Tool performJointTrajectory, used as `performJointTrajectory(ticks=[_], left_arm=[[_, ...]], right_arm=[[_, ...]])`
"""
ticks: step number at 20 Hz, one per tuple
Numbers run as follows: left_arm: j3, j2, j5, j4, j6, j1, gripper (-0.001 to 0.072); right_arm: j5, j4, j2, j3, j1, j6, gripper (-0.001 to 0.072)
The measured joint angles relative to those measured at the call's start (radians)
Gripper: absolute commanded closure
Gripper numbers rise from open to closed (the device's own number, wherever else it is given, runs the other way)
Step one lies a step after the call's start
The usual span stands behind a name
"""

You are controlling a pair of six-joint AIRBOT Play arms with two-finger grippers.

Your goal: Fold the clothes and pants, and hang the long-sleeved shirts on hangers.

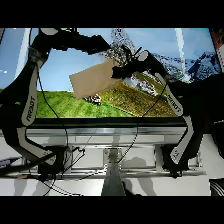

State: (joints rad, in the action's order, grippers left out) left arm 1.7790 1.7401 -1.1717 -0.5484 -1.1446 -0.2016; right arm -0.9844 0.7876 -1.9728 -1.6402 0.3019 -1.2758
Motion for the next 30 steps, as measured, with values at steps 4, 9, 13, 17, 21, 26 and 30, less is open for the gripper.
performJointTrajectory(ticks=[4, 9, 13, 17, 21, 26, 30], left_arm=[[0.000, -0.105, -0.007, -0.021, 0.056, 0.056, 0.0696], [0.000, -0.281, -0.015, -0.061, 0.141, 0.111, 0.0696], [0.000, -0.400, -0.018, -0.072, 0.159, 0.132, 0.0695], [0.000, -0.465, -0.019, -0.076, 0.166, 0.138, 0.0695], [0.000, -0.481, -0.020, -0.079, 0.166, 0.139, 0.0695], [0.000, -0.486, -0.019, -0.079, 0.166, 0.139, 0.0695], [0.000, -0.487, -0.019, -0.079, 0.166, 0.139, 0.0695]], right_arm=[[0.041, 0.124, 0.103, 0.000, -0.087, -0.006, 0.0700], [0.043, 0.295, 0.321, 0.000, -0.301, -0.077, 0.0700], [-0.013, 0.435, 0.505, 0.000, -0.518, -0.127, 0.0700], [-0.163, 0.592, 0.647, -0.001, -0.754, -0.146, 0.0700], [-0.372, 0.746, 0.700, 0.001, -0.990, -0.212, 0.0699], [-0.522, 0.787, 0.714, 0.005, -1.176, -0.288, 0.0090], [-0.518, 0.725, 0.716, 0.006, -1.180, -0.314, 0.0178]])
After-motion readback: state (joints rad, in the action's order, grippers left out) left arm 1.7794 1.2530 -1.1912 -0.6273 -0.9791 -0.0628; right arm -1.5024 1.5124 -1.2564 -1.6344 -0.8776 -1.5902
